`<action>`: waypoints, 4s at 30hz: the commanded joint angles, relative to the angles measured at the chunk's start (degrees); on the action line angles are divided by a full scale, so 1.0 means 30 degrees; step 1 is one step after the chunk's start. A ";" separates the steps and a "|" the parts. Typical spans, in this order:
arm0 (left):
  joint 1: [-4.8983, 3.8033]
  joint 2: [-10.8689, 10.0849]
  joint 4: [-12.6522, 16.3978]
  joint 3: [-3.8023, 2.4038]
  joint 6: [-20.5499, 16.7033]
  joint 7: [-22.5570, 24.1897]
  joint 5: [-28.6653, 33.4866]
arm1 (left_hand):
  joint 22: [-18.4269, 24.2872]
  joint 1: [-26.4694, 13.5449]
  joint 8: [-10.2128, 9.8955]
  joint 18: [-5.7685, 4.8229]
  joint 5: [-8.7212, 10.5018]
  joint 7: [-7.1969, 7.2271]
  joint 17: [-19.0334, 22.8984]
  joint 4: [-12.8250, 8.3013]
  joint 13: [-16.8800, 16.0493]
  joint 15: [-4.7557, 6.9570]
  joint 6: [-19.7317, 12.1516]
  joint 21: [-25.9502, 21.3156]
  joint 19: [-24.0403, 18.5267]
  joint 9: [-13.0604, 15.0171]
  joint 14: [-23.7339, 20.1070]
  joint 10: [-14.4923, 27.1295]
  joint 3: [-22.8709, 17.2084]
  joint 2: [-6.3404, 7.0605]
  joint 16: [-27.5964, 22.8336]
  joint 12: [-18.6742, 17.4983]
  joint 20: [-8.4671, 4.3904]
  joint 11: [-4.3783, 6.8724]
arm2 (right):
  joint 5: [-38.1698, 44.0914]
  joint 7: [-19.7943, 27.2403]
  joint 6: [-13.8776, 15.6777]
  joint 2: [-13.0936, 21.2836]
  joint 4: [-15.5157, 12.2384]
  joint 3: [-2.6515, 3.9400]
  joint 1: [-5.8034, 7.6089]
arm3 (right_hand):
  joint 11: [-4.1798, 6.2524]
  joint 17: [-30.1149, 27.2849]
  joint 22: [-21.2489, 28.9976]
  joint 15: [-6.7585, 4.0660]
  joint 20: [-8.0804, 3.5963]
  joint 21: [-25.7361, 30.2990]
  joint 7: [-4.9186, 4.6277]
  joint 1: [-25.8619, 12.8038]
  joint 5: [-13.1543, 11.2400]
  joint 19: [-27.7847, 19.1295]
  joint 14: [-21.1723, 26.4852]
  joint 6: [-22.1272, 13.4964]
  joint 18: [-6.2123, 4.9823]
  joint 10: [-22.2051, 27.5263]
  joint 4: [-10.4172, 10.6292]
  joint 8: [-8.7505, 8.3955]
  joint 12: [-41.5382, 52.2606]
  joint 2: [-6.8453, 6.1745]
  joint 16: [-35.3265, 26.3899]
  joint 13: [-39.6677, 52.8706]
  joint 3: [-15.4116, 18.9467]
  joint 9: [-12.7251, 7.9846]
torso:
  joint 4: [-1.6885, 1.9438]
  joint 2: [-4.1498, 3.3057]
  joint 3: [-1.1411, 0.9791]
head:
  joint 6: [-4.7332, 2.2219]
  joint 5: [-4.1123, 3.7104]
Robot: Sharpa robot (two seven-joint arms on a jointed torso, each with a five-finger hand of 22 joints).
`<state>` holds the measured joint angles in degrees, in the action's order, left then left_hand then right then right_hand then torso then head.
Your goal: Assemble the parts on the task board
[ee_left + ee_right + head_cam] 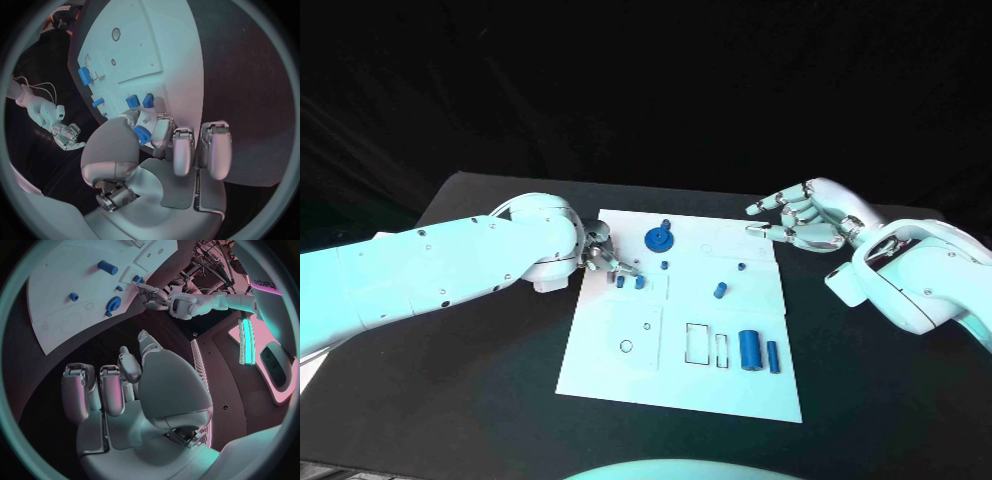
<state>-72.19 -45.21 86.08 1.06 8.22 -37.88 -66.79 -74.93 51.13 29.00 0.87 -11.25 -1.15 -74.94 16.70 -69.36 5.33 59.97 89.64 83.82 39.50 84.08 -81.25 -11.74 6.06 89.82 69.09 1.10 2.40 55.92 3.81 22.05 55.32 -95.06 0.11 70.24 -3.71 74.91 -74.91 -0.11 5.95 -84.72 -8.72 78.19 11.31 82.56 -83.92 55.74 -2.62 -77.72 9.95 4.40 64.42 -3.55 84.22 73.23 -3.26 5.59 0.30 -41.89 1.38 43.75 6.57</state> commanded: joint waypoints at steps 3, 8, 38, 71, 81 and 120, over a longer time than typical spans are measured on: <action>0.0053 -0.0133 0.0020 0.0032 -0.4289 0.2116 0.2047 | -0.5022 -0.0689 -0.0194 -0.0288 -0.0059 -0.0177 -0.5021 0.0064 0.1386 0.0021 -0.0533 0.0120 0.2060 -0.0053 0.1973 0.0880 0.0750 -0.0687 0.0059 -0.1522 -0.0072 -0.0074 | 0.0168 0.0038 -0.0233 -0.0015 0.0021 0.0001 -0.0010 | 0.0031 0.1990 -0.1977 -0.0123 0.0015 0.0109 0.0031 0.0172 0.0123 -0.0086 -0.1328 0.0166 0.0074 0.0025 -0.0031 -0.0079 0.0028 0.0077 -0.0129 -0.0027 0.0030 0.0025 | 0.0007 0.0002 0.0006 | -0.0036 -0.0043; 0.0052 -0.0216 0.0000 0.0031 -0.5606 0.2946 0.2968 | -0.4803 -0.1640 -0.0383 -0.0207 -0.0060 -0.0378 -0.5021 0.0050 0.2864 -0.0096 -0.1038 -0.0175 0.1921 -0.0126 0.1973 0.1747 0.1731 -0.0935 0.0059 -0.3123 0.0029 -0.0235 | 0.0168 0.0033 -0.0244 -0.0034 0.0059 0.0001 -0.0010 | 0.0031 0.1990 -0.1977 -0.0123 0.0015 0.0109 0.0031 0.0172 0.0123 -0.0086 -0.1328 0.0166 0.0074 0.0025 -0.0031 -0.0079 0.0028 0.0077 -0.0129 -0.0027 0.0030 0.0025 | 0.0001 0.0003 0.0011 | -0.0036 -0.0059; 0.0422 0.1640 -0.0848 0.0383 -0.6941 1.0502 -0.5919 | 0.6958 0.9603 -0.5014 0.2805 0.1385 -0.2175 0.4409 -0.3058 1.6624 -0.1881 -0.2692 -1.6865 -0.3846 -0.6487 -0.2366 0.8371 -0.3062 0.1686 -0.8669 -1.6393 0.1697 -0.2367 | 0.0167 0.0060 -0.0298 -0.0168 0.0175 -0.0001 -0.0029 | 0.0032 0.2004 -0.1982 -0.0124 0.0012 0.0108 0.0031 0.0169 0.0157 -0.0081 -0.1332 0.0173 0.0075 0.0006 -0.0034 -0.0081 0.0057 0.0089 -0.0122 -0.0012 0.0046 0.0028 | 0.0000 -0.0012 0.0007 | -0.0407 -0.0423; 0.1005 0.2949 -0.2134 0.0390 -0.4806 0.9342 -0.8206 | -0.0377 1.0223 -0.6465 0.1099 0.1326 -0.2041 -0.0174 -0.2845 1.9855 -0.1570 -0.0771 -0.6690 0.0390 -0.8611 0.0869 0.6443 -0.2840 0.1295 -0.3144 -1.8436 0.1335 -0.2182 | 0.0169 0.0100 -0.0358 -0.0304 0.0276 -0.0001 -0.0066 | 0.0036 0.2022 -0.1990 -0.0127 0.0010 0.0105 0.0033 0.0197 0.0197 -0.0073 -0.1338 0.0183 0.0077 -0.0012 -0.0056 -0.0083 0.0083 0.0120 -0.0112 0.0001 0.0047 0.0032 | 0.0021 -0.0005 0.0008 | -0.0266 -0.0512; 0.1090 0.3094 -0.2278 0.0384 -0.4761 0.9395 -0.8224 | -0.0896 1.0648 -0.6494 0.0980 0.1325 -0.1970 -0.0310 -0.3124 2.0139 -0.1460 -0.0238 -0.6011 0.0554 -0.8752 0.0981 0.5764 -0.3569 0.0962 -0.2955 -1.8621 0.1247 -0.2051 | 0.0170 0.0103 -0.0393 -0.0347 0.0298 -0.0001 -0.0069 | 0.0036 0.2022 -0.1990 -0.0127 0.0010 0.0105 0.0033 0.0197 0.0197 -0.0073 -0.1338 0.0183 0.0077 -0.0012 -0.0056 -0.0083 0.0083 0.0120 -0.0112 0.0001 0.0047 0.0032 | -0.0017 -0.0004 0.0004 | -0.0220 -0.0486; 0.1132 0.2520 -0.1532 0.0194 -0.6883 1.0036 -0.7656 | -0.1997 1.0332 -0.7609 0.0738 0.1368 -0.2436 0.0574 -0.5240 2.0945 -0.1693 0.0578 -0.4726 0.0759 -0.9427 0.0905 0.4422 -0.7142 0.1218 -0.3172 -2.0968 0.1323 -0.2341 | 0.0170 0.0099 -0.0401 -0.0256 0.0216 -0.0001 -0.0071 | 0.0037 0.2037 -0.2001 -0.0128 0.0008 0.0099 0.0034 0.0208 0.0207 -0.0064 -0.1342 0.0191 0.0080 -0.0040 -0.0064 -0.0082 0.0135 0.0136 -0.0102 0.0033 0.0046 0.0034 | 0.0005 0.0006 -0.0010 | -0.0239 -0.0519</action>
<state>-68.78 -37.61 81.17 1.68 -10.17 -8.98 -90.41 -74.92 82.58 6.52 4.00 -7.06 -8.07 -73.26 1.03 -6.60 0.61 61.83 75.59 83.93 11.25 84.07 -67.77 -32.81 9.70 80.49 6.39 4.68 -4.40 55.94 3.83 21.48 54.55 -94.32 0.11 70.06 -3.71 74.90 -74.95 -0.11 5.95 -84.72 -8.56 78.42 11.65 82.56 -83.92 55.91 -2.62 -77.72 9.95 4.40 64.67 -3.32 84.22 73.28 -3.26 5.61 0.31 -41.89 1.37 43.06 4.97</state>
